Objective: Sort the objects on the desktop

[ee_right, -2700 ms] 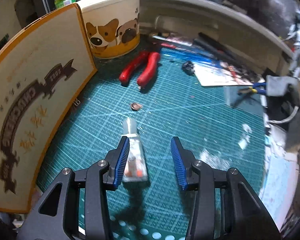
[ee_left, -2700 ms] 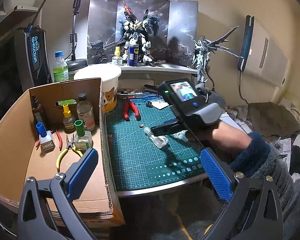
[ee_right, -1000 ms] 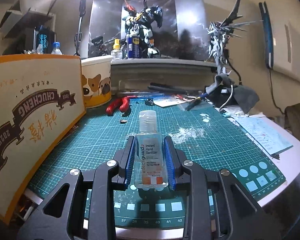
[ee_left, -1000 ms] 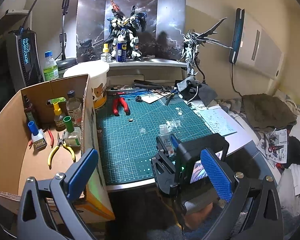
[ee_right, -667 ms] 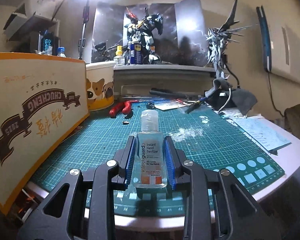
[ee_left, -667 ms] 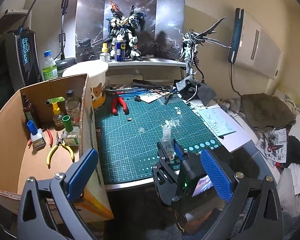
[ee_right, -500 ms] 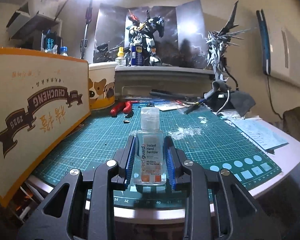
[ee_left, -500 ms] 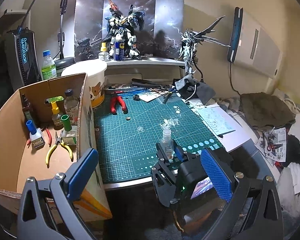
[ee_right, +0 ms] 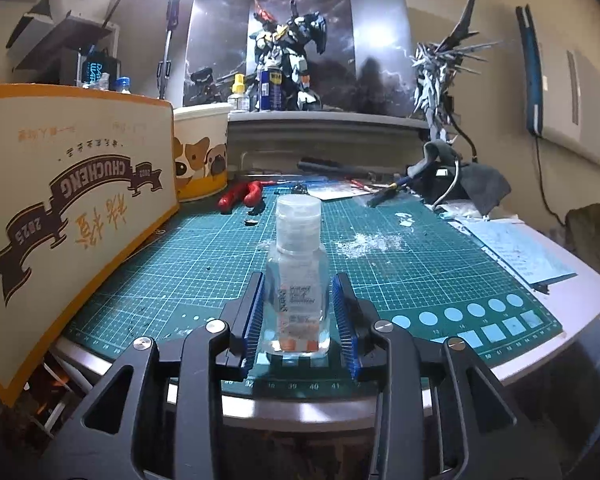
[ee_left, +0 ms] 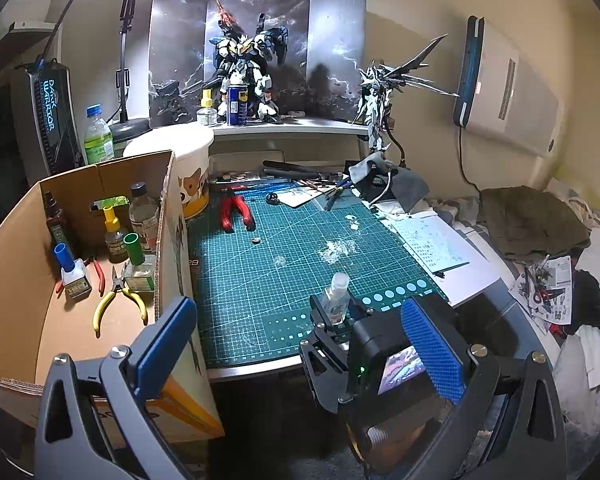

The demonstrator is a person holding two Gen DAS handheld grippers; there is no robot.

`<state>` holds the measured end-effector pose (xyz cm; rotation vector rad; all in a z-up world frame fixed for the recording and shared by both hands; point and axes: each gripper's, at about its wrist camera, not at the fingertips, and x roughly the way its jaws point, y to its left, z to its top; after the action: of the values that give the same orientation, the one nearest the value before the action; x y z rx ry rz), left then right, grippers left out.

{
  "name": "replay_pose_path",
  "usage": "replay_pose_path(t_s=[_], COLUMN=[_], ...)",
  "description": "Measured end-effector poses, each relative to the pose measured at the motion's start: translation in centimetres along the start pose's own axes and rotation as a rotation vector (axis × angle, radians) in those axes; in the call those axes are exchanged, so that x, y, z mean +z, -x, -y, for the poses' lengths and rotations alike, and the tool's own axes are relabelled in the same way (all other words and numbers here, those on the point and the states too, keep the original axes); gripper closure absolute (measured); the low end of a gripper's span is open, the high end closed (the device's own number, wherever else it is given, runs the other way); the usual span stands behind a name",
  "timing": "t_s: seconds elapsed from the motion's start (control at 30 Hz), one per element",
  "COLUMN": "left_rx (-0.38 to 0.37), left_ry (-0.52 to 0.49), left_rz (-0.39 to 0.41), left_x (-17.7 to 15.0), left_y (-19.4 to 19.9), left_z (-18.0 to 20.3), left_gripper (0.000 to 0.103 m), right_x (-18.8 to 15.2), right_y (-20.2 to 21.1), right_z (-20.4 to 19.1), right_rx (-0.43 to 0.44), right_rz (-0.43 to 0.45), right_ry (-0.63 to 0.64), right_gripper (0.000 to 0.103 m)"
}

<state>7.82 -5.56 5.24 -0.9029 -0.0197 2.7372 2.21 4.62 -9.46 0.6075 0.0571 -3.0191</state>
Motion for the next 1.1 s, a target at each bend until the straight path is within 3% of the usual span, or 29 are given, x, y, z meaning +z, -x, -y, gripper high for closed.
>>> replay_pose_path(t_s=[0.03,0.1,0.23,0.4,0.57,0.67,0.77,0.93,1.1], left_rx=[0.001,0.004,0.010,0.008,-0.014,-0.013,-0.012,0.025,0.108], left_ry=[0.002,0.007,0.018,0.054,0.134,0.138,0.141,0.137,0.115], left_rz=[0.002,0.004,0.009,0.034,0.083,0.114,0.146,0.167,0.184], left_x=[0.0,0.1,0.1,0.3,0.4,0.5,0.6,0.4,-0.4], left_y=[0.0,0.0,0.0,0.1,-0.2,-1.3,-2.3,-5.3,-8.7], left_z=[0.0,-0.2,-0.5,-0.9,-0.3,1.7,3.8,6.5,7.9], left_gripper=[0.000,0.000,0.000,0.000,0.000,0.000,0.000,0.000,0.000], right_x=[0.1,0.2,0.4,1.1,2.8,4.0,5.5,8.5,9.4], right_y=[0.0,0.1,0.6,2.1,5.9,8.1,9.6,10.6,12.0], right_z=[0.0,0.0,0.1,1.1,4.8,8.6,13.0,19.3,21.6], right_rx=[0.003,0.007,0.010,0.023,0.043,0.006,-0.087,-0.187,-0.224], right_rz=[-0.005,-0.008,-0.011,-0.014,0.033,0.066,0.083,0.021,0.024], right_ry=[0.000,0.001,0.014,0.033,0.049,0.021,-0.001,-0.042,-0.028], right_gripper=[0.070,0.058,0.052,0.026,0.010,0.006,0.002,0.001,0.000])
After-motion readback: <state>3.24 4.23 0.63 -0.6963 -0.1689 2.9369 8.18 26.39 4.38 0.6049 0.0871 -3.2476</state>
